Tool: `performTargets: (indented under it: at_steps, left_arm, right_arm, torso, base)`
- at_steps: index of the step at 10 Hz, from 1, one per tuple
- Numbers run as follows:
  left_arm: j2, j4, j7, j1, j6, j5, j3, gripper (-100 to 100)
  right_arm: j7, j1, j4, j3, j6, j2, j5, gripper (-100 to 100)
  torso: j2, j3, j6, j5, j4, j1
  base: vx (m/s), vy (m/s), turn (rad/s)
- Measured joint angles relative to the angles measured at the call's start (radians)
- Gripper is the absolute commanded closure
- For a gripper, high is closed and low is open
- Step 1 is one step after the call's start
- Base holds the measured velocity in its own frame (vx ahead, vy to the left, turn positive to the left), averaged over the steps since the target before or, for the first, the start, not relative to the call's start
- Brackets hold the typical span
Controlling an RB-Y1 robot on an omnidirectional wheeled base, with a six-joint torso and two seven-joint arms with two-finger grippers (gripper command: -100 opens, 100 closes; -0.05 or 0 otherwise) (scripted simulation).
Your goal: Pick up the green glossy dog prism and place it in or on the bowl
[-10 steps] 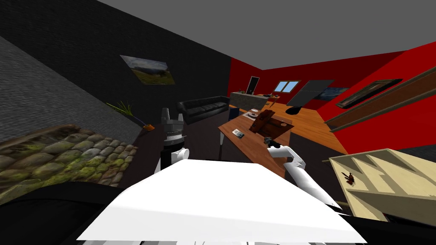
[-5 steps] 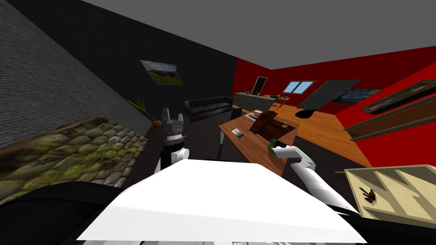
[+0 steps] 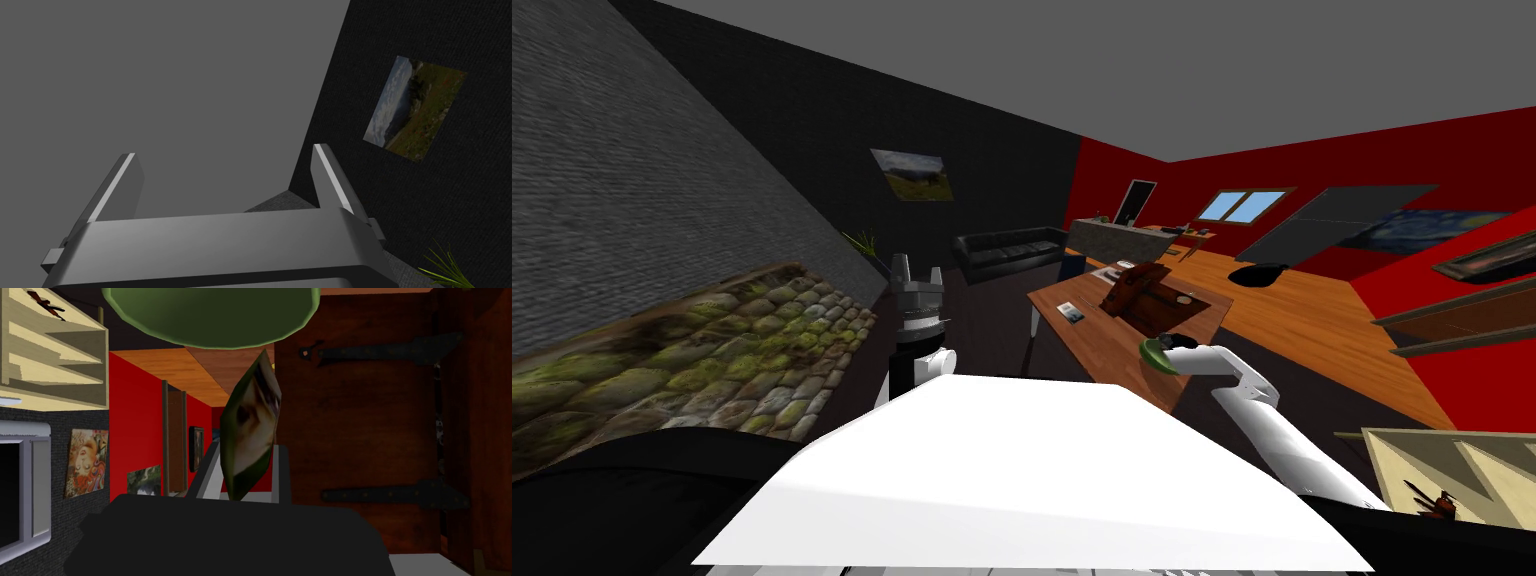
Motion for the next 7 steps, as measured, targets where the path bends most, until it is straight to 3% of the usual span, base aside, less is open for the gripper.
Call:
performTargets:
  at_steps: [1, 2, 6, 7]
  left_arm:
    - [0.000, 0.000, 0.000, 0.000, 0.000, 0.000, 0.000, 0]
    - [0.000, 0.000, 0.000, 0.000, 0.000, 0.000, 0.000, 0]
    - [0.000, 0.000, 0.000, 0.000, 0.000, 0.000, 0.000, 0]
    - [0.000, 0.000, 0.000, 0.000, 0.000, 0.000, 0.000, 0]
  right_arm:
    - [0.004, -0.009, 0.015, 0.002, 0.018, -0.010, -0.004, 100]
    - [0.006, -0.011, 0.018, 0.002, 0.021, -0.012, -0.004, -100]
    - [0.005, -0.011, 0.018, 0.001, 0.021, -0.012, -0.004, -100]
    - [0.005, -0.011, 0.018, 0.001, 0.021, -0.012, -0.004, 0]
  torso:
    - [-0.002, -0.001, 0.000, 0.000, 0.000, -0.001]
    - [-0.004, -0.002, 0.000, 0.000, -0.001, 0.003]
    - [-0.006, -0.004, 0.000, 0.001, -0.001, 0.008]
    - [-0.006, -0.004, 0.000, 0.001, -0.001, 0.008]
  base:
    - [-0.021, -0.054, 0.020]
    - [-0.005, -0.012, -0.004]
    - [0.000, 0.000, 0.000]
    - [0.000, 0.000, 0.000]
